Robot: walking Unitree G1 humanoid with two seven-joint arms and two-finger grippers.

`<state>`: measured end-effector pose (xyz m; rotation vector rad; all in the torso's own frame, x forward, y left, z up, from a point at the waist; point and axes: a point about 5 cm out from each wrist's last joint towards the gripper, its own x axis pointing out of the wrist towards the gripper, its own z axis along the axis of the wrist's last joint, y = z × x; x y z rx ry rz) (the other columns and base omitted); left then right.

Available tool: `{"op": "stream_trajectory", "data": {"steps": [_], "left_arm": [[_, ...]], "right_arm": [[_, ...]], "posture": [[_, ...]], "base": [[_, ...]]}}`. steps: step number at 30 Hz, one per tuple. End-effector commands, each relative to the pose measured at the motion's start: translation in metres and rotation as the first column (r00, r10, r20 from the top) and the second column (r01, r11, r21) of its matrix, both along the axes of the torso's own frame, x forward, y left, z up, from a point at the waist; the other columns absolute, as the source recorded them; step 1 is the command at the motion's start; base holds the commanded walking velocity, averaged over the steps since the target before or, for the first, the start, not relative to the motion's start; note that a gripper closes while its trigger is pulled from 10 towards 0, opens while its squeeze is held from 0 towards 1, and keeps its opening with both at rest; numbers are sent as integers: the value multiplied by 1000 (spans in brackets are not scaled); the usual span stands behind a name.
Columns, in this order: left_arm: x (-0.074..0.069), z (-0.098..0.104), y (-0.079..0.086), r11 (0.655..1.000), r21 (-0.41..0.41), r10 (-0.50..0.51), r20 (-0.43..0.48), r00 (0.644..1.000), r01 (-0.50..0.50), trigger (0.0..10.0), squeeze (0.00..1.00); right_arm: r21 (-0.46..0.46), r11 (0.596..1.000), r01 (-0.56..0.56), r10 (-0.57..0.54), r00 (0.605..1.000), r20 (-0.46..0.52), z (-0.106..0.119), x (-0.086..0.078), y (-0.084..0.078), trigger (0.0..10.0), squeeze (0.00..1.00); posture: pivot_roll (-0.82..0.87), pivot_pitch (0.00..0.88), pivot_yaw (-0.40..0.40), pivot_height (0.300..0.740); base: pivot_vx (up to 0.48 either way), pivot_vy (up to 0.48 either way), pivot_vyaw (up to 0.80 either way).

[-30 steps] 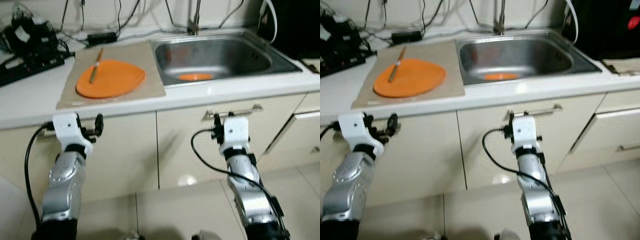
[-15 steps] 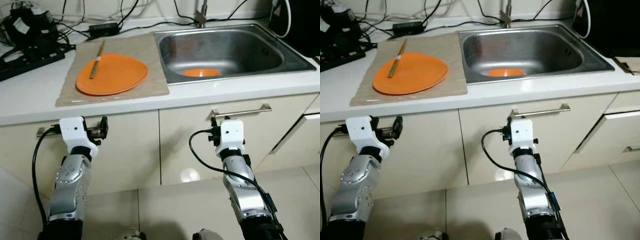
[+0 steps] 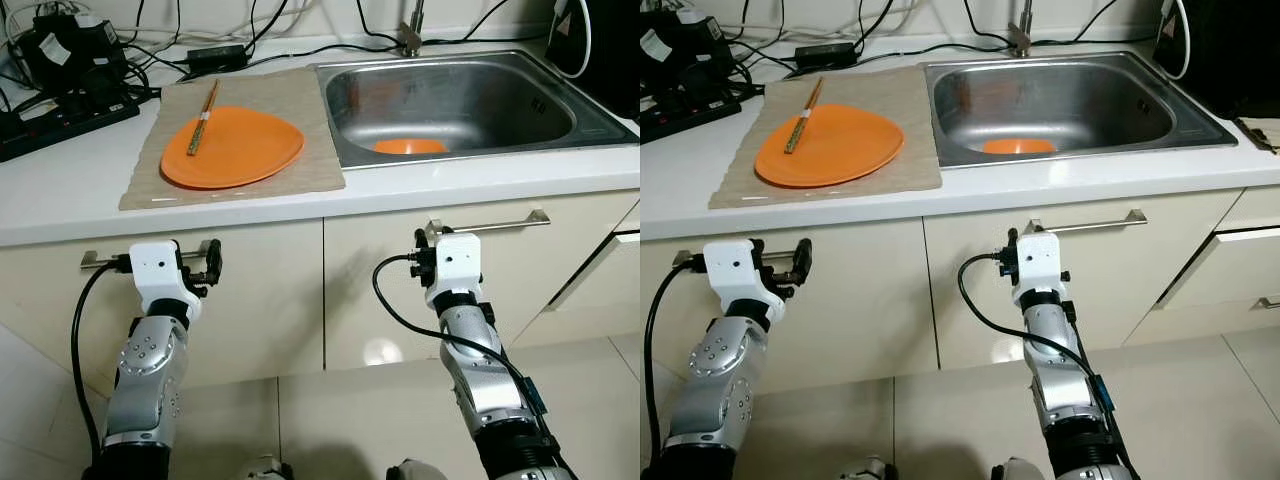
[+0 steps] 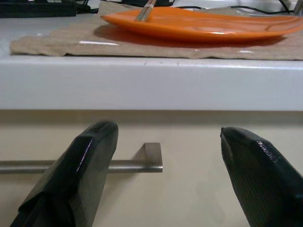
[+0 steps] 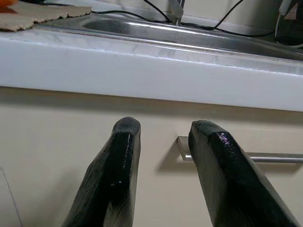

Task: Kitchen organization

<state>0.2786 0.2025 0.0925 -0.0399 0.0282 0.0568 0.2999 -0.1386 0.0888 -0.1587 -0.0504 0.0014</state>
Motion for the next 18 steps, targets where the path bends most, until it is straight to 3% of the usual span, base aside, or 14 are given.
{"op": "stream_trajectory", "data": {"steps": [1,11,18], "left_arm": [[-2,-1,-1,1000,16,-6,8,1000,6,10000,0],[3,4,-4,1000,8,-18,38,999,18,10000,0],[10,6,-9,999,-32,-35,45,998,36,10000,0]], "right_arm": [[39,999,-25,24,999,27,6,3,4,10000,0],[118,991,-67,64,998,26,4,2,5,10000,0],[238,966,-103,111,994,-21,-2,2,4,10000,0]], "posture": [[-6,0,46,707],[-14,0,52,707],[-47,0,71,707]], "base": [[0,0,0],[0,0,0],[0,0,0]]}}
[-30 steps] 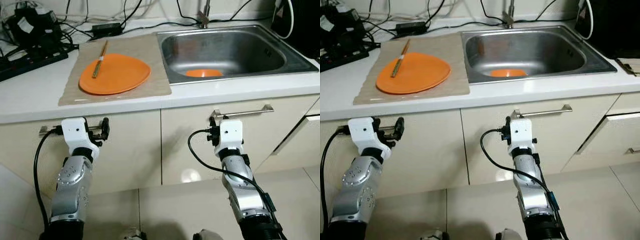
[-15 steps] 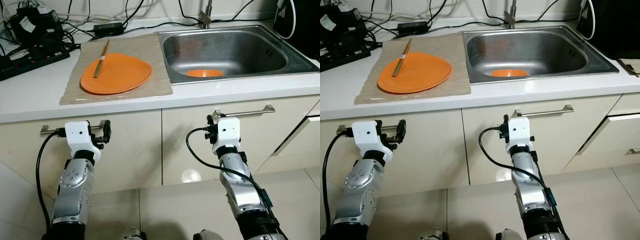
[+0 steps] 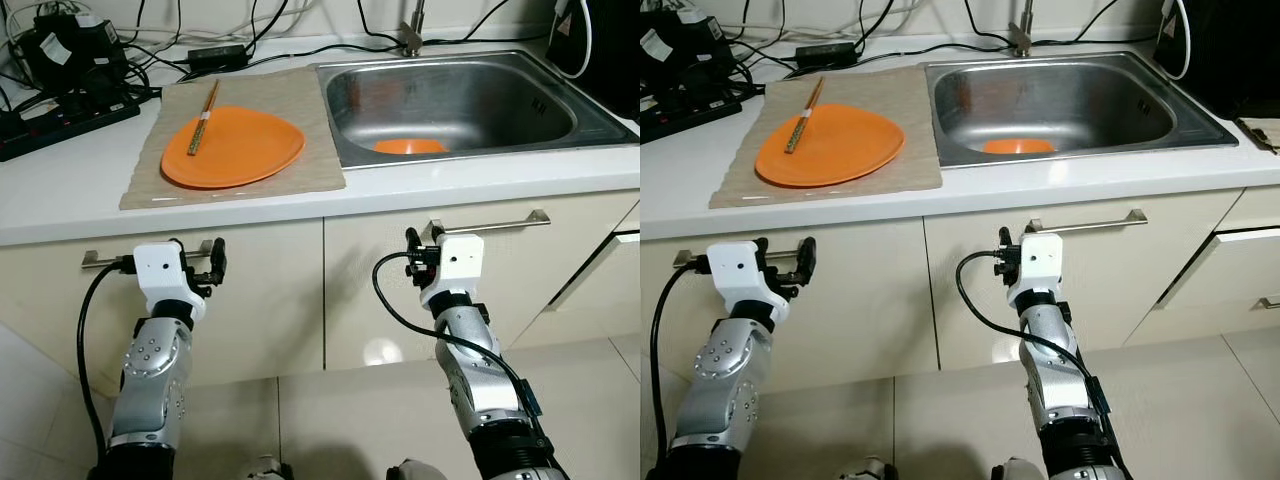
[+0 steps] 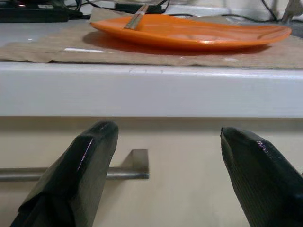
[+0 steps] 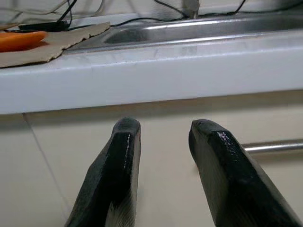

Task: Kitchen organization

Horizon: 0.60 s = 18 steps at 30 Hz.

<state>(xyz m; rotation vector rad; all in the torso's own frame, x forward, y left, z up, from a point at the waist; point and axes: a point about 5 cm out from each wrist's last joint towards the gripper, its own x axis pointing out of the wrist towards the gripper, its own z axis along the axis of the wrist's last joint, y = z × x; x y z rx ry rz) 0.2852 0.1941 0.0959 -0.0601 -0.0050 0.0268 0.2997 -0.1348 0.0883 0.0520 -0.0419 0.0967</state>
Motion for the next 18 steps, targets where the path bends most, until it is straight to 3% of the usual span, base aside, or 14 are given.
{"op": "stream_trajectory", "data": {"steps": [1,4,11,18], "left_arm": [[5,3,-1,1000,-16,-7,11,1000,7,10000,0],[11,7,-4,999,-32,-21,19,1000,22,10000,0],[11,3,-5,999,-29,-15,-5,1000,15,10000,0],[13,4,-1,1000,-30,-1,-19,1000,0,10000,0]], "right_arm": [[35,999,-14,15,1000,-21,-2,2,-1,10000,0],[28,1000,-9,10,1000,-18,-1,3,-7,10000,0],[9,1000,25,-25,999,-23,-3,0,-21,10000,0],[-3,999,37,-37,999,-30,-7,-4,-22,10000,0]], "posture": [[-47,0,71,707],[-70,0,77,707],[-99,17,101,707],[-102,27,114,707]], "base": [[0,0,0],[0,0,0],[0,0,0],[0,0,0]]}}
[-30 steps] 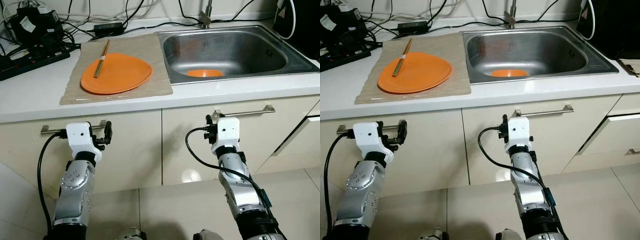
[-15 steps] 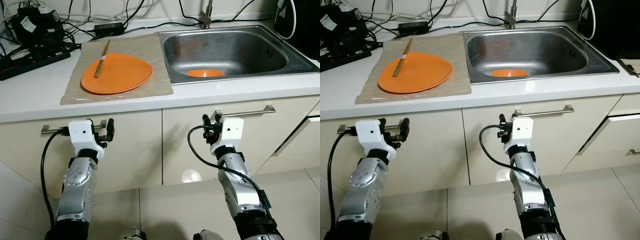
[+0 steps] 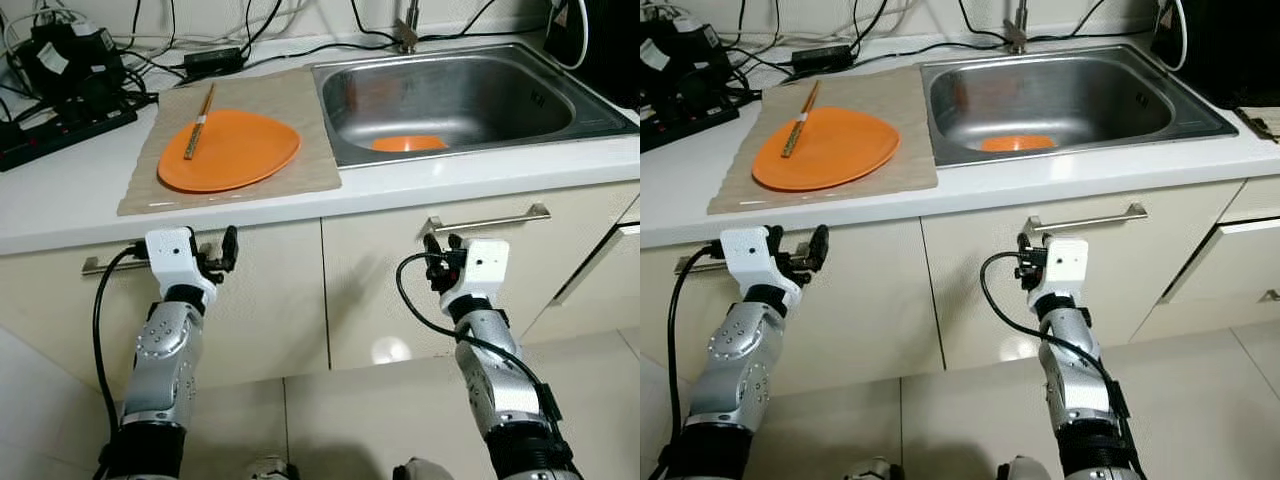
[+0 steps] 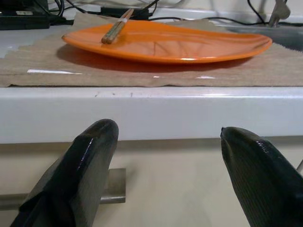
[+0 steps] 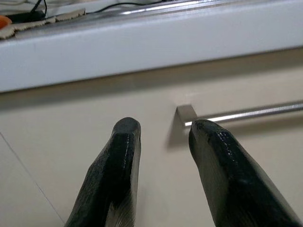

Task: Kitchen organization

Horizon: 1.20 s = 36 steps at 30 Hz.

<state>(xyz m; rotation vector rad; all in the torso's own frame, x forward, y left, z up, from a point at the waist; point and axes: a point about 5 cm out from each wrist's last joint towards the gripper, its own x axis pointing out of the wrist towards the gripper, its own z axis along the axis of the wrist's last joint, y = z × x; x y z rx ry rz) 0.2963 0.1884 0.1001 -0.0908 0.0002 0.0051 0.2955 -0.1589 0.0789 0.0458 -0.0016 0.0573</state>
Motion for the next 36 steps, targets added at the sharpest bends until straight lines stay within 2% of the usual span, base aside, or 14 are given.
{"op": "stream_trajectory", "data": {"steps": [1,15,36], "left_arm": [[2,0,5,1000,1,21,-15,1000,-21,10000,0],[0,-4,6,999,-8,40,-28,999,-40,10000,0],[-1,-4,6,999,8,44,-20,999,-44,10000,0]], "right_arm": [[5,1000,-2,2,1000,11,2,0,3,10000,0],[-5,999,-39,39,999,-3,-1,-3,9,10000,0],[-43,996,-78,80,996,33,7,2,17,10000,0]], "posture": [[-102,27,114,707],[-82,22,92,707],[-71,13,77,707]], "base": [[0,0,0],[0,0,0],[0,0,0]]}}
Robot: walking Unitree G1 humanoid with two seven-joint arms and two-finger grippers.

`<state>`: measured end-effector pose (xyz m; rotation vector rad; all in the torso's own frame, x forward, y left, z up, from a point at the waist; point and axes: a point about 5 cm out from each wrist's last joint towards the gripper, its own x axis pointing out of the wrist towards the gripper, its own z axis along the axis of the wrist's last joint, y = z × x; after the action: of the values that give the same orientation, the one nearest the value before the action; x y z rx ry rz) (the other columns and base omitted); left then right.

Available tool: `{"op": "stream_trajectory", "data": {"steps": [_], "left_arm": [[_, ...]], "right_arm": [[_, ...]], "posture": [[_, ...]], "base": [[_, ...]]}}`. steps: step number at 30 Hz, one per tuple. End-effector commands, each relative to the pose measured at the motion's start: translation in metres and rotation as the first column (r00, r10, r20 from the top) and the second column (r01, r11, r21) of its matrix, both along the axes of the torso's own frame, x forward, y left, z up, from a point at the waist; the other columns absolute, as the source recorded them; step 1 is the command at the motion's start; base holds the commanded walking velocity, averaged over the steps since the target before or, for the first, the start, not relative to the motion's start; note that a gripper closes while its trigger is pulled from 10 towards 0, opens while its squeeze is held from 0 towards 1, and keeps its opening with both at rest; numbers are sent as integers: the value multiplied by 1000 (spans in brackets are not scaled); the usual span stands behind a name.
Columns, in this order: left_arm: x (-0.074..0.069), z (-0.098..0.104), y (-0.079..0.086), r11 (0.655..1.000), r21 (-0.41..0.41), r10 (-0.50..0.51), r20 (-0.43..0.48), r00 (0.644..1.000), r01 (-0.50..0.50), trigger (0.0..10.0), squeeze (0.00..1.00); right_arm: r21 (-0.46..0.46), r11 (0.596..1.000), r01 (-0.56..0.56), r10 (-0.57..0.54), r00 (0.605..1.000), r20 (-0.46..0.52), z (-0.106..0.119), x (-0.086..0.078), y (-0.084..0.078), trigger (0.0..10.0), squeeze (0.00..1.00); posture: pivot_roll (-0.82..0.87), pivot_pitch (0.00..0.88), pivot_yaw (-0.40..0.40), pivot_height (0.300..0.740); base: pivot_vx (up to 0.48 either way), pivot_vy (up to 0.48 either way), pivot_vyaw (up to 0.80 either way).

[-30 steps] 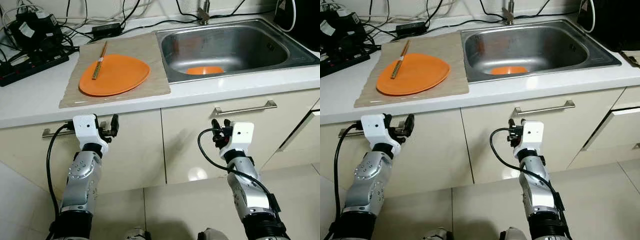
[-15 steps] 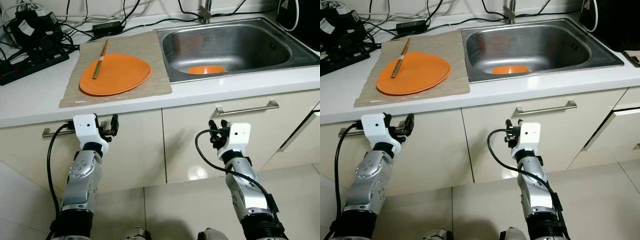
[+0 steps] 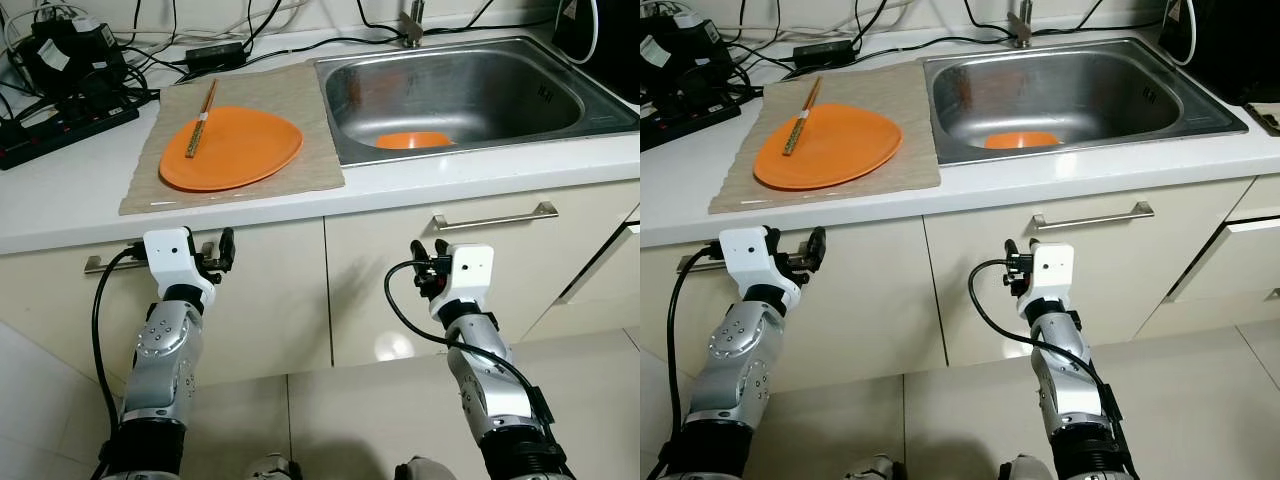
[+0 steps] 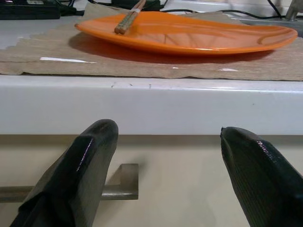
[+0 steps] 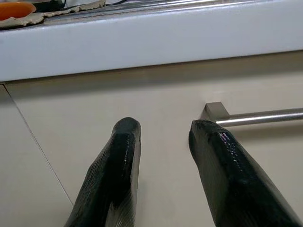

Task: Kitchen organization

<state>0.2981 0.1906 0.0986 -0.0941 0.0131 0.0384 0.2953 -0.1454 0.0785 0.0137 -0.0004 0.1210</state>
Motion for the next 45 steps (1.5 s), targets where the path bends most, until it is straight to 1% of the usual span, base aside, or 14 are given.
{"op": "stream_trajectory", "data": {"steps": [1,17,23,25,28,31,34,35,36,37,38,40,41,45], "left_arm": [[-3,-3,3,1000,12,11,-7,1000,-11,10000,0],[-5,-6,2,1000,21,2,-17,1000,-2,10000,0],[-9,-42,-8,995,13,-96,-188,978,100,10000,0],[-14,-59,-9,995,-16,-98,-260,961,97,10000,0],[-19,-78,-14,990,-40,-140,-346,928,135,10000,0],[-35,-117,-26,978,-35,-192,-538,821,206,10000,0],[-47,-135,-30,966,5,-199,-633,748,260,10000,0],[-53,-142,-30,958,29,-194,-670,716,287,10000,0],[-60,-148,-29,959,25,-182,-707,683,282,10000,0],[-60,-148,-29,959,25,-182,-707,683,282,10000,0],[-71,-159,-26,970,0,-155,-764,626,241,10000,0],[-74,-161,-26,972,-7,-151,-780,607,233,10000,0],[-81,-167,-28,972,-3,-140,-813,565,236,10000,0],[-83,-169,-37,970,-48,-179,-808,561,239,10000,0]], "right_arm": [[-11,1000,-17,18,999,39,9,3,4,10000,0],[-12,1000,-14,14,1000,24,5,4,4,10000,0],[-49,999,3,-8,995,-99,-27,0,-1,10000,0],[8,999,31,-29,980,-198,-42,-3,-5,10000,0],[-21,999,31,-35,974,-226,-50,-4,-7,10000,0],[-93,996,16,-49,928,-368,-77,-14,-13,10000,0],[-121,992,42,-96,869,-485,-97,-24,-21,10000,0],[-183,982,44,-133,851,-508,-103,-29,-27,10000,0],[-223,974,44,-159,834,-529,-108,-35,-33,10000,0],[-223,974,44,-159,834,-529,-108,-35,-33,10000,0],[-280,959,38,-194,810,-553,-114,-43,-43,10000,0],[-284,958,37,-198,802,-563,-116,-45,-46,10000,0],[-288,956,49,-217,778,-589,-120,-50,-52,10000,0],[-270,957,109,-258,745,-615,-123,-54,-60,10000,0]], "posture": [[-71,13,77,707],[-63,14,72,707],[-61,4,73,707],[-60,2,75,707],[-59,0,75,707],[-66,0,79,707],[-65,0,79,707],[-67,0,81,707],[-67,0,81,707],[-67,0,81,707],[-73,0,83,707],[-74,0,83,707],[-73,0,83,707],[-71,0,83,707]], "base": [[0,0,0],[0,0,0],[0,0,0],[0,0,0],[0,0,0],[0,0,0],[0,0,0],[0,0,0],[0,0,0],[0,0,0],[0,0,0],[0,0,0],[0,0,0],[0,0,0]]}}
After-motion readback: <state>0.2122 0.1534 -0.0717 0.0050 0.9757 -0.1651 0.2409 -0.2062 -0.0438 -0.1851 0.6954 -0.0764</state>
